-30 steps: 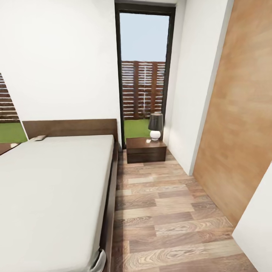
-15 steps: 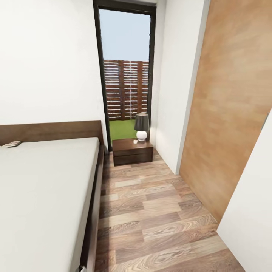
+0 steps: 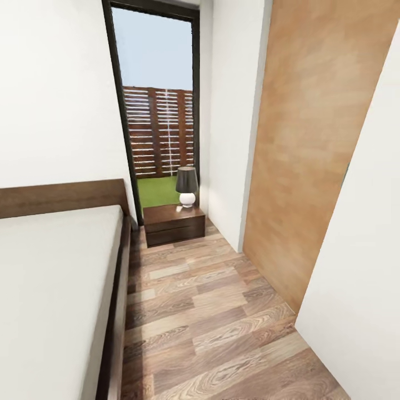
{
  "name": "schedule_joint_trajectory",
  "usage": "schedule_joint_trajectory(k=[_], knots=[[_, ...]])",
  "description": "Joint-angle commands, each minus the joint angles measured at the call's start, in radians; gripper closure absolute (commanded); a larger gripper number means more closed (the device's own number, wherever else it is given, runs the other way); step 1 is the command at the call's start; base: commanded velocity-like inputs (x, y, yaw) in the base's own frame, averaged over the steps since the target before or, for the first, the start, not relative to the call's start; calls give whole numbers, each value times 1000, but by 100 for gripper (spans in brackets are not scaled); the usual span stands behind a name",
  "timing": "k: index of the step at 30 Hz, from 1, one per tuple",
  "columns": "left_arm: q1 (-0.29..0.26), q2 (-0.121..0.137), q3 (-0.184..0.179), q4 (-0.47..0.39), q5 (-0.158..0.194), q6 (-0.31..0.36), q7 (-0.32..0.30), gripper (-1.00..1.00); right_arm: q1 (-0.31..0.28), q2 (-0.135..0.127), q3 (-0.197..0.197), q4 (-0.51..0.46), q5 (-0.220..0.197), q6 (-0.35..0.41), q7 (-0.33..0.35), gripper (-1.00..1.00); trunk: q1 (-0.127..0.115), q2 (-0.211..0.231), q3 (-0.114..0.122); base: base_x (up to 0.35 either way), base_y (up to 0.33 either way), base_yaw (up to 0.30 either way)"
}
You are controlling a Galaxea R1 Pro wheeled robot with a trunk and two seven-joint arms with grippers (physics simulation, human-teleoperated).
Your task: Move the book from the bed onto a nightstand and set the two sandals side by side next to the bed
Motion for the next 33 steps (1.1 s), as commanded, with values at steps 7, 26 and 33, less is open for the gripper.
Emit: schedule_joint_trajectory(k=[7, 26, 33], knots=[[1, 0, 5, -3, 2, -1, -1, -100, -1, 0, 0, 1, 0, -6, 0, -100, 0, 0, -4, 0, 21, -256], [1, -3, 5, -16, -1, 0, -1, -100, -1, 1, 2, 2, 0, -8, 0, -100, 0, 0, -12, 0, 0, -258], [1, -5, 5, -63, -4, 3, -1, -100, 0, 2, -2, 3, -3, -8, 1, -100, 0, 0, -16, 0, 0, -258]])
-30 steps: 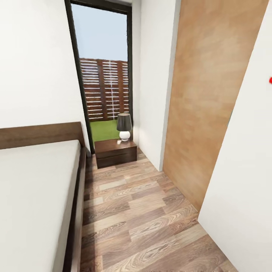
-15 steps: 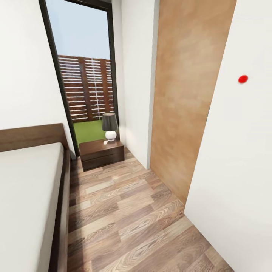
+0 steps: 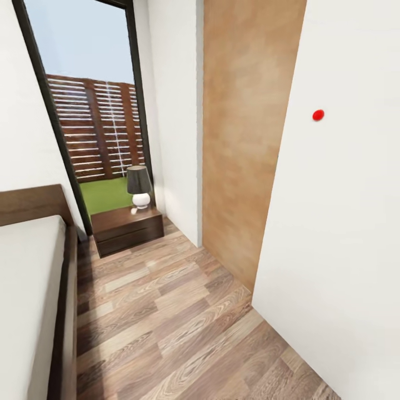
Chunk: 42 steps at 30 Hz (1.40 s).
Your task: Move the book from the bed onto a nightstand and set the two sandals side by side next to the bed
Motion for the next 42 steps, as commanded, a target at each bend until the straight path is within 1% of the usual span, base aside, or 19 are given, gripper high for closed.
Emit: schedule_joint_trajectory(k=[1, 17, 21, 25, 32, 42], knots=[[1, -1, 5, -4, 0, -1, -1, -100, -1, 0, 0, 1, 0, -3, 0, -100, 0, 0, -1, 0, 0, -258], [1, -5, 5, -21, -1, -1, -1, -100, -1, 0, 0, 0, 1, -5, -1, -100, 0, 0, -7, 0, 0, -259], [1, -6, 4, -28, -1, -1, -1, -100, -1, 0, -1, 0, -1, -18, 0, -100, 0, 0, -7, 0, 0, -271], [1, -6, 4, -51, -1, -1, -1, -100, -1, -1, -4, -1, -6, -35, 0, -100, 0, 0, -7, 0, 0, -274], [1, -6, 5, -82, -1, 0, -1, -100, -1, -1, -7, -2, -9, -39, 1, -100, 0, 0, -7, 0, 0, -275], [1, -6, 5, -86, 0, 0, -1, -100, -1, -1, -8, -2, -9, -39, 5, -100, 0, 0, -7, 200, 171, -275]])
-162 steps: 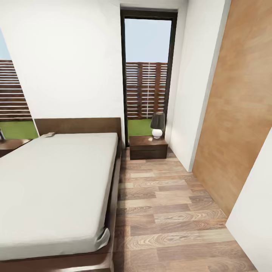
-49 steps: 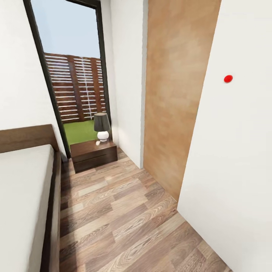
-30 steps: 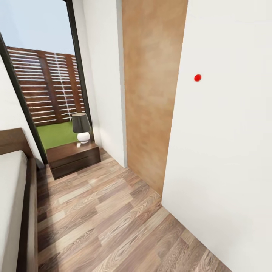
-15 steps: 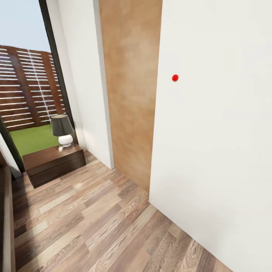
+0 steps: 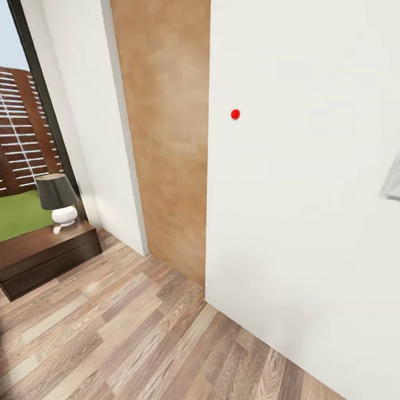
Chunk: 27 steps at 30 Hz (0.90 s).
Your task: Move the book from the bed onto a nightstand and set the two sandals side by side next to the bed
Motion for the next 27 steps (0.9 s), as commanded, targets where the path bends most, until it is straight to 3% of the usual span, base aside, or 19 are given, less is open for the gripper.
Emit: schedule_joint_trajectory(k=[1, 24, 27], knots=[[1, 0, 5, -2, 0, -1, -1, -100, -1, 0, 0, 1, -1, -4, 0, -100, 0, 0, -1, 193, 114, -275], [1, -3, 5, -2, 0, -1, -1, -100, -1, 0, -3, 1, -2, -4, 1, -100, 0, 0, -1, 12, 7, -274], [1, -5, 5, -4, 2, -2, -1, -100, -1, -6, -21, -9, -18, -3, 3, -100, 0, 0, -1, 0, 0, -272]])
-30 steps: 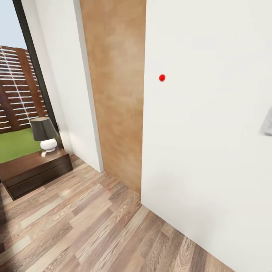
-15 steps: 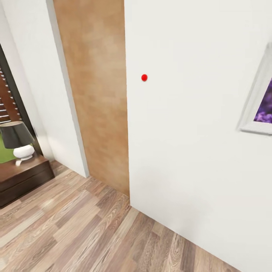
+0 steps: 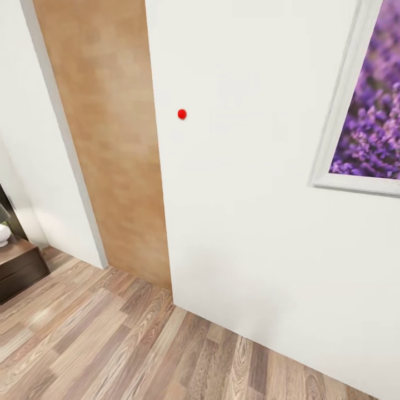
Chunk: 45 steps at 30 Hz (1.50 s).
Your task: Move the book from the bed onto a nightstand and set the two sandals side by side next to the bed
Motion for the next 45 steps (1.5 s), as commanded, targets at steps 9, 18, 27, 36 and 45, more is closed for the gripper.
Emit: schedule_joint_trajectory(k=[9, 18, 27, 36, 45], knots=[[1, -2, 5, -4, 1, -3, -1, -100, -1, -5, -67, -10, -62, -3, 3, -100, 0, 0, -1, 0, 0, -242], [1, -10, 5, -9, 2, -10, -1, -100, -1, -11, -85, -9, -82, -8, 4, -100, 0, 0, -1, 0, 0, -274], [1, -10, 5, -14, 2, -11, -1, -100, -1, -12, -87, -10, -83, -34, 4, -100, 0, 0, -1, 0, 0, -276], [1, -10, 4, -17, 2, -9, -1, -100, -1, -11, -88, -11, -83, -35, 4, -100, 0, 0, -1, 0, 0, -258], [1, -10, 5, -17, 2, -9, -2, -100, -1, -12, -88, -11, -83, -35, 4, -100, 0, 0, -1, 0, 0, -251]])
